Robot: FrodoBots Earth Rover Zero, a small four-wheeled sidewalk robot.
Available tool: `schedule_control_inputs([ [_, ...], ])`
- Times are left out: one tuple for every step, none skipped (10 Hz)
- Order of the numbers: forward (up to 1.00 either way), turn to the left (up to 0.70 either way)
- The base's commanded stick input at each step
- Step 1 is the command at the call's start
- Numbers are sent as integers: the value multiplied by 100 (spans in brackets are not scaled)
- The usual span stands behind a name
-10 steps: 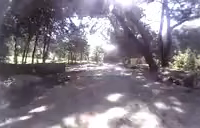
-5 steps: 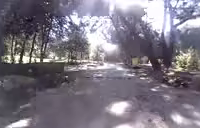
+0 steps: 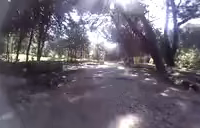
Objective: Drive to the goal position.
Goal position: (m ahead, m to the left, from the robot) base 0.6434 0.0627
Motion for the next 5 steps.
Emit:
schedule_control_inputs([
  [85,0],
  [85,0],
  [85,0],
  [85,0],
  [85,0],
])
